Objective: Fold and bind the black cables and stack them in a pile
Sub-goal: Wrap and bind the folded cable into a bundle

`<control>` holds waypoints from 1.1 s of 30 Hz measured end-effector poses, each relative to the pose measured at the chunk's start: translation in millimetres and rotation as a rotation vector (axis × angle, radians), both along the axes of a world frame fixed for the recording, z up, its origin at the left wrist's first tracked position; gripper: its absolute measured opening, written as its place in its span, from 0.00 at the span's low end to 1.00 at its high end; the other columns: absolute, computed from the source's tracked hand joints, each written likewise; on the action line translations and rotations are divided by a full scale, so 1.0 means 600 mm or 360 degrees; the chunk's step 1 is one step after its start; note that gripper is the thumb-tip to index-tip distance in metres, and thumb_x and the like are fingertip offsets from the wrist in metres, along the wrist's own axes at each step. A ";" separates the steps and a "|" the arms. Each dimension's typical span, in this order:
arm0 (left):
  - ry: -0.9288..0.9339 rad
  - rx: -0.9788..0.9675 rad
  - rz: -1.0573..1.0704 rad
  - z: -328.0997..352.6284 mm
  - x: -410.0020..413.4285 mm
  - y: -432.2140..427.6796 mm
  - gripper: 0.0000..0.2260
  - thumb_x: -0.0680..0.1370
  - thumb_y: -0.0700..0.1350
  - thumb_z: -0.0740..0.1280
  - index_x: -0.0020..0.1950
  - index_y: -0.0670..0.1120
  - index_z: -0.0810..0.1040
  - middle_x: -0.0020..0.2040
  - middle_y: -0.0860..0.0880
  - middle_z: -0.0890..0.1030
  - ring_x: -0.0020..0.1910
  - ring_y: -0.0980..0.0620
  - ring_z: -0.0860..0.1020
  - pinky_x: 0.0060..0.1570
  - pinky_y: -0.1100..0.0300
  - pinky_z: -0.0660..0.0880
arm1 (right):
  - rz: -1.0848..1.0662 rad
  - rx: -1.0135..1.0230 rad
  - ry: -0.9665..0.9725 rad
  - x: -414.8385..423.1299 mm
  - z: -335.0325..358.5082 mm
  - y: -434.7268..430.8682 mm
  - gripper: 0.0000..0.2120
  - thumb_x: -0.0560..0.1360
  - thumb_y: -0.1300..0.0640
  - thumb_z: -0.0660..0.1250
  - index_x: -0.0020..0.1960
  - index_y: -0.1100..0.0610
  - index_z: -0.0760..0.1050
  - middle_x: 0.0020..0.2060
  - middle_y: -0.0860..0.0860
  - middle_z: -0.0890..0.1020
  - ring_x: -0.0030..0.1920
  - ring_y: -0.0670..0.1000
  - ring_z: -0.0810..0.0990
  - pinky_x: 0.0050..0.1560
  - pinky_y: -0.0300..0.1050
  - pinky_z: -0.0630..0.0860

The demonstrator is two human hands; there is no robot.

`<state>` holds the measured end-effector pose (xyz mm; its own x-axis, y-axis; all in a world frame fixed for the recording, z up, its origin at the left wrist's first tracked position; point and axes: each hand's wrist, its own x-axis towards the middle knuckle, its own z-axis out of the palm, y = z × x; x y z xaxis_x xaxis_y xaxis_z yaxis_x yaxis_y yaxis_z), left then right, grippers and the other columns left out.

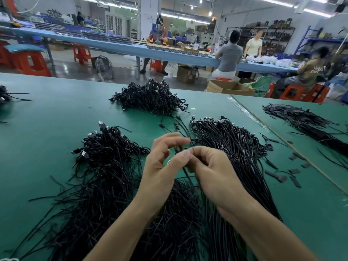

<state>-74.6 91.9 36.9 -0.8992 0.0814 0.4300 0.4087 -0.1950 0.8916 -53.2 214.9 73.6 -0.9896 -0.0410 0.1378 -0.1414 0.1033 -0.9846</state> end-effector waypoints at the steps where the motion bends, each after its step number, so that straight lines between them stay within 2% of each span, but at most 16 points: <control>1: 0.0002 -0.0115 0.0077 -0.002 -0.001 -0.001 0.16 0.68 0.57 0.68 0.55 0.61 0.79 0.61 0.55 0.76 0.64 0.59 0.73 0.62 0.60 0.71 | -0.0054 0.0092 0.0088 -0.003 0.001 0.004 0.07 0.80 0.63 0.66 0.45 0.58 0.80 0.34 0.45 0.83 0.38 0.40 0.80 0.41 0.34 0.76; 2: 0.0000 -0.0194 0.0145 -0.003 -0.001 -0.002 0.19 0.67 0.58 0.68 0.59 0.64 0.75 0.61 0.56 0.74 0.62 0.60 0.73 0.60 0.62 0.72 | -0.0104 0.0173 0.0172 -0.006 0.004 0.007 0.07 0.79 0.64 0.66 0.44 0.56 0.80 0.33 0.43 0.82 0.37 0.39 0.79 0.41 0.34 0.75; 4: -0.0003 -0.0201 0.0180 -0.003 -0.003 -0.003 0.22 0.67 0.59 0.69 0.60 0.63 0.72 0.54 0.58 0.74 0.52 0.61 0.74 0.51 0.63 0.75 | -0.0129 0.0268 0.0303 -0.010 0.009 0.012 0.08 0.78 0.64 0.67 0.43 0.55 0.80 0.32 0.40 0.81 0.35 0.38 0.77 0.40 0.32 0.73; 7: 0.0041 -0.0179 0.0144 -0.001 -0.006 -0.003 0.14 0.69 0.57 0.70 0.53 0.58 0.75 0.40 0.62 0.73 0.38 0.62 0.71 0.37 0.65 0.72 | -0.0084 0.0256 0.0380 -0.014 0.014 0.020 0.08 0.77 0.64 0.69 0.43 0.54 0.80 0.34 0.42 0.82 0.37 0.40 0.78 0.42 0.34 0.76; 9: 0.0093 -0.0257 0.0188 -0.002 -0.011 -0.005 0.12 0.71 0.58 0.72 0.50 0.56 0.78 0.37 0.61 0.70 0.35 0.60 0.69 0.35 0.64 0.69 | -0.0084 0.0212 0.0384 -0.016 0.016 0.026 0.08 0.77 0.64 0.69 0.42 0.53 0.80 0.34 0.43 0.82 0.39 0.41 0.79 0.44 0.37 0.78; 11: 0.0130 -0.0337 0.0280 -0.003 -0.016 -0.010 0.12 0.71 0.61 0.74 0.52 0.59 0.81 0.36 0.61 0.68 0.34 0.60 0.67 0.35 0.62 0.68 | -0.0083 0.0185 0.0356 -0.018 0.015 0.030 0.07 0.77 0.63 0.70 0.43 0.54 0.80 0.36 0.46 0.83 0.41 0.45 0.80 0.48 0.44 0.81; 13: 0.0138 -0.0347 0.0313 -0.001 -0.018 -0.012 0.12 0.71 0.59 0.72 0.54 0.63 0.83 0.33 0.59 0.68 0.31 0.59 0.65 0.32 0.62 0.66 | -0.0071 0.0158 0.0328 -0.018 0.012 0.031 0.05 0.76 0.63 0.70 0.43 0.55 0.81 0.39 0.51 0.84 0.43 0.48 0.81 0.50 0.48 0.81; 16: 0.0120 -0.0259 0.0240 -0.001 -0.015 -0.015 0.13 0.74 0.50 0.72 0.56 0.63 0.83 0.30 0.53 0.75 0.27 0.56 0.70 0.27 0.59 0.67 | -0.0011 0.0075 0.0315 -0.018 0.007 0.031 0.02 0.76 0.64 0.70 0.46 0.59 0.82 0.40 0.51 0.86 0.42 0.45 0.82 0.48 0.39 0.79; 17: 0.0129 -0.0268 0.0212 -0.001 -0.013 -0.016 0.15 0.75 0.45 0.73 0.57 0.63 0.83 0.33 0.53 0.79 0.29 0.56 0.75 0.29 0.60 0.72 | 0.0030 0.0046 0.0289 -0.018 0.004 0.032 0.02 0.75 0.64 0.70 0.46 0.60 0.82 0.38 0.50 0.85 0.40 0.43 0.81 0.45 0.35 0.78; 20: 0.0071 -0.0348 0.0145 0.001 -0.013 -0.018 0.26 0.77 0.31 0.70 0.58 0.63 0.81 0.44 0.53 0.85 0.43 0.56 0.83 0.47 0.60 0.81 | 0.0175 0.0015 0.0108 -0.020 -0.005 0.038 0.06 0.77 0.65 0.68 0.42 0.59 0.80 0.32 0.46 0.81 0.32 0.39 0.76 0.34 0.29 0.72; 23: 0.0008 -0.0257 0.0081 0.009 -0.012 -0.019 0.22 0.78 0.32 0.63 0.55 0.59 0.84 0.49 0.55 0.86 0.53 0.55 0.84 0.57 0.59 0.79 | 0.0213 0.0058 -0.0010 -0.022 -0.016 0.046 0.07 0.78 0.65 0.67 0.41 0.58 0.79 0.30 0.44 0.79 0.32 0.38 0.75 0.35 0.28 0.71; 25: -0.0035 -0.0133 -0.0026 0.015 -0.005 -0.015 0.17 0.77 0.38 0.60 0.54 0.54 0.86 0.49 0.52 0.87 0.54 0.54 0.83 0.57 0.62 0.78 | 0.0187 0.0108 -0.0052 -0.023 -0.022 0.050 0.06 0.78 0.65 0.68 0.43 0.59 0.80 0.30 0.44 0.80 0.32 0.39 0.75 0.35 0.28 0.71; 28: 0.0074 -0.0174 -0.0044 0.018 0.001 -0.012 0.09 0.79 0.44 0.65 0.54 0.49 0.84 0.45 0.51 0.87 0.50 0.53 0.84 0.52 0.62 0.79 | 0.0174 0.0123 -0.0072 -0.023 -0.027 0.049 0.05 0.77 0.66 0.69 0.46 0.58 0.81 0.32 0.43 0.82 0.34 0.38 0.77 0.37 0.28 0.72; 30: 0.0127 -0.0199 0.0016 0.016 0.001 -0.013 0.04 0.76 0.47 0.71 0.50 0.50 0.83 0.44 0.52 0.87 0.47 0.53 0.84 0.51 0.61 0.79 | 0.0170 0.0086 -0.0055 -0.023 -0.026 0.047 0.03 0.76 0.59 0.70 0.45 0.57 0.81 0.33 0.44 0.82 0.36 0.39 0.77 0.39 0.31 0.73; 31: 0.0148 -0.0209 0.0051 0.014 0.001 -0.014 0.04 0.74 0.48 0.74 0.48 0.52 0.83 0.44 0.53 0.86 0.46 0.54 0.84 0.49 0.63 0.78 | 0.0151 0.0076 -0.0033 -0.025 -0.028 0.047 0.06 0.75 0.55 0.70 0.45 0.57 0.81 0.34 0.45 0.81 0.37 0.40 0.77 0.40 0.32 0.74; 33: 0.0183 -0.0328 0.0166 0.009 -0.001 -0.017 0.08 0.70 0.50 0.77 0.47 0.55 0.81 0.46 0.57 0.84 0.46 0.57 0.81 0.47 0.69 0.73 | 0.0077 0.0079 0.0000 -0.027 -0.028 0.048 0.06 0.77 0.55 0.69 0.45 0.58 0.81 0.34 0.45 0.81 0.37 0.41 0.76 0.39 0.33 0.74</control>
